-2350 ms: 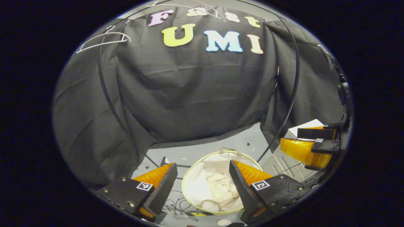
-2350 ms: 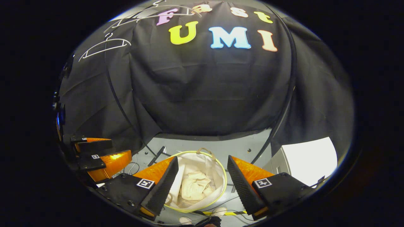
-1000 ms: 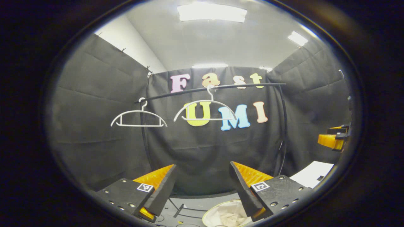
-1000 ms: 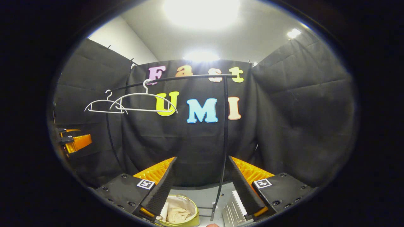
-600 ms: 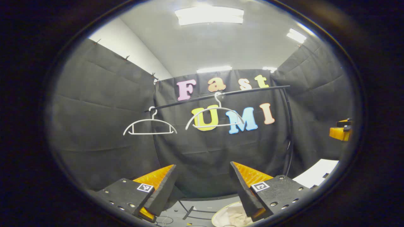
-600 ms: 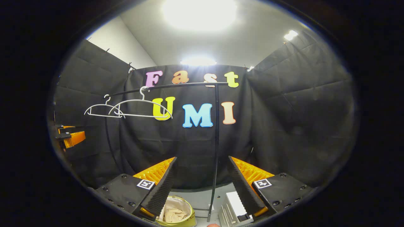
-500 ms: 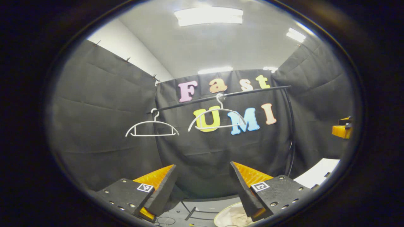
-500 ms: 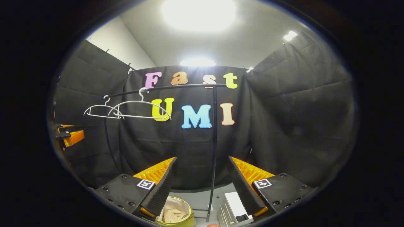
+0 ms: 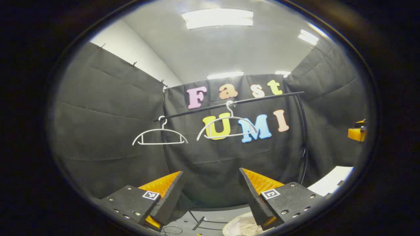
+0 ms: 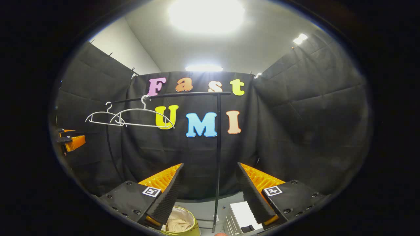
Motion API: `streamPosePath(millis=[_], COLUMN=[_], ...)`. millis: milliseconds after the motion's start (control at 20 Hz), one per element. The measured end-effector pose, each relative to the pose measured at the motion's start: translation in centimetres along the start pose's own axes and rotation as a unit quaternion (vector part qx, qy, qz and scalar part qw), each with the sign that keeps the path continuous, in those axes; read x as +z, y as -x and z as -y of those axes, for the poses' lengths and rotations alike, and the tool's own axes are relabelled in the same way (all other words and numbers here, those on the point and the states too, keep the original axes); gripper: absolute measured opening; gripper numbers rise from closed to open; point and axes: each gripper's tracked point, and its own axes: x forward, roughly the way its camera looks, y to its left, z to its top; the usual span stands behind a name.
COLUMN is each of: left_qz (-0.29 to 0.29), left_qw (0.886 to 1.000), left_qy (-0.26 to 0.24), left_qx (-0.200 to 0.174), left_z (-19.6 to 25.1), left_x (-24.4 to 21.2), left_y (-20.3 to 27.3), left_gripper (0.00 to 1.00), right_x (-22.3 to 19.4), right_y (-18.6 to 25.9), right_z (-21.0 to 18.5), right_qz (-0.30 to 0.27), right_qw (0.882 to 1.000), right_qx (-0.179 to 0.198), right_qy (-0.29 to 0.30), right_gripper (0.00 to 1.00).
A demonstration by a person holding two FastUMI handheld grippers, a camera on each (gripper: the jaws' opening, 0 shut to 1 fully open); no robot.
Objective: Grasp the clothes on the hanger with both hands and then place them into the laundry hamper below.
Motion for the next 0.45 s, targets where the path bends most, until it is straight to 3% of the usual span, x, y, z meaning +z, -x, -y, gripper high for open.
streamPosePath(millis=[50, 150, 200, 300, 350, 450], left_qz=[0.0, 0.001, 0.002, 0.007, 0.008, 0.009], left_qw=[1.0, 1.0, 1.0, 1.0, 1.0, 1.0], left_qy=[0.002, 0.0, -0.001, -0.003, -0.005, -0.009], left_qx=[0.002, 0.005, 0.007, 0.009, 0.009, 0.007], left_z=[-0.1, -0.36, -0.56, -0.66, -0.58, -0.05], left_x=[-0.14, -0.14, 0.07, 0.4, 0.45, 0.53], left_y=[0.04, -0.02, -0.07, -0.2, -0.32, -0.57], left_gripper=[0.97, 0.97, 0.97, 0.97, 0.97, 0.97], right_x=[0.21, 0.81, 0.91, 0.81, 0.81, 0.76], right_y=[-0.2, -0.36, -0.4, -0.69, -0.79, -1.06], right_z=[-0.04, -0.23, -0.41, -0.7, -0.83, -0.94], right_qz=[0.002, 0.011, 0.014, 0.016, 0.016, 0.016], right_qw=[1.0, 1.0, 1.0, 1.0, 1.0, 1.0], right_qx=[0.001, 0.003, 0.005, 0.009, 0.01, 0.013], right_qy=[-0.001, -0.002, 0.0, 0.004, 0.005, 0.007], right_gripper=[0.98, 0.98, 0.93, 1.0, 0.93, 0.93])
